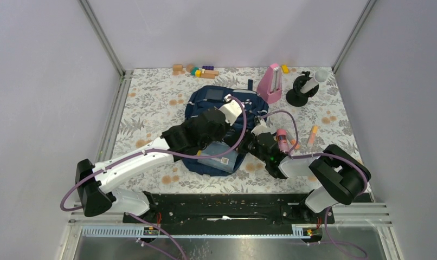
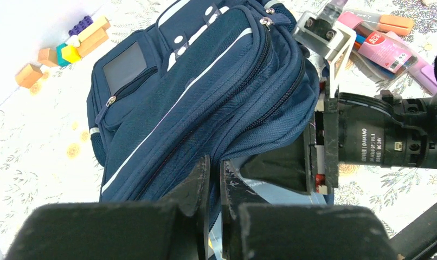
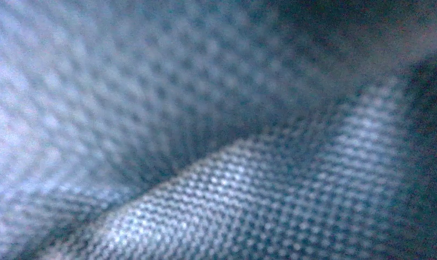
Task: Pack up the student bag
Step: Place the book in the student bag.
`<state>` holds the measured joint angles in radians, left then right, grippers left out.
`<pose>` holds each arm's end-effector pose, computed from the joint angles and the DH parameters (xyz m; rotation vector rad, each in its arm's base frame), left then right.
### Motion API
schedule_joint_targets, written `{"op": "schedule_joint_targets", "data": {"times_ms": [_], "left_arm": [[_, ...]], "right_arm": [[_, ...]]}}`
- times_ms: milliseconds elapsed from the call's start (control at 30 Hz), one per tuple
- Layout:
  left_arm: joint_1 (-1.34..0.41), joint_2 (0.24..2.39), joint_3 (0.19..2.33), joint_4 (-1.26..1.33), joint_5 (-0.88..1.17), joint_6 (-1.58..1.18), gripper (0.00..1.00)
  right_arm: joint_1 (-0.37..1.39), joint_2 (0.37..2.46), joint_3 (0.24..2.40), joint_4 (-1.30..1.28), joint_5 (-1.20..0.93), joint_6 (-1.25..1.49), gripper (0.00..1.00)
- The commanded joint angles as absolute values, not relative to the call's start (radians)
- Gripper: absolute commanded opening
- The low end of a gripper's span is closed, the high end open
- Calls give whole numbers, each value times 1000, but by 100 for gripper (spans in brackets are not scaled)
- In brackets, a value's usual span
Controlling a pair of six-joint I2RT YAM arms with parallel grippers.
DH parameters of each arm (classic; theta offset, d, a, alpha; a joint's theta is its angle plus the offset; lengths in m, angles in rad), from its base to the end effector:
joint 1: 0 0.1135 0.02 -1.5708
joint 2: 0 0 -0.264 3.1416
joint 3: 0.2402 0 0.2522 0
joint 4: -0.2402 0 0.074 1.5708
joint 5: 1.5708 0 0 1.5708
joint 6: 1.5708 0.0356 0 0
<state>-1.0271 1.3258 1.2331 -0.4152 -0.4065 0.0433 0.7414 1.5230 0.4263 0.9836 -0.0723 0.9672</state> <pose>0.1665 -0.2483 0.3548 0.8216 1.8666 -0.1943 0.2058 0.1919 0.1743 0.1508 1.8661 1.3044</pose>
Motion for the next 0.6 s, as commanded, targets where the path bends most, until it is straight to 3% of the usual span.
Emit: {"op": "schedule_joint_targets", "data": {"times_ms": [0, 133, 267, 300, 567], "left_arm": [[-1039, 1253, 1257, -284, -382, 9, 0], [-1039, 1253, 1259, -288, -387, 13, 0], [-1039, 1253, 1259, -289, -388, 12, 0], [-1039, 1254, 1260, -290, -386, 12, 0], [-1033, 1252, 1259, -290, -397, 15, 0]], "right_arm": [[734, 1542, 509, 1132, 162, 839, 24], [733, 1556, 512, 1149, 162, 790, 56], [733, 1500, 477, 1074, 192, 745, 70], [734, 1480, 469, 1043, 202, 731, 78], [736, 1301, 405, 764, 292, 691, 83]]}}
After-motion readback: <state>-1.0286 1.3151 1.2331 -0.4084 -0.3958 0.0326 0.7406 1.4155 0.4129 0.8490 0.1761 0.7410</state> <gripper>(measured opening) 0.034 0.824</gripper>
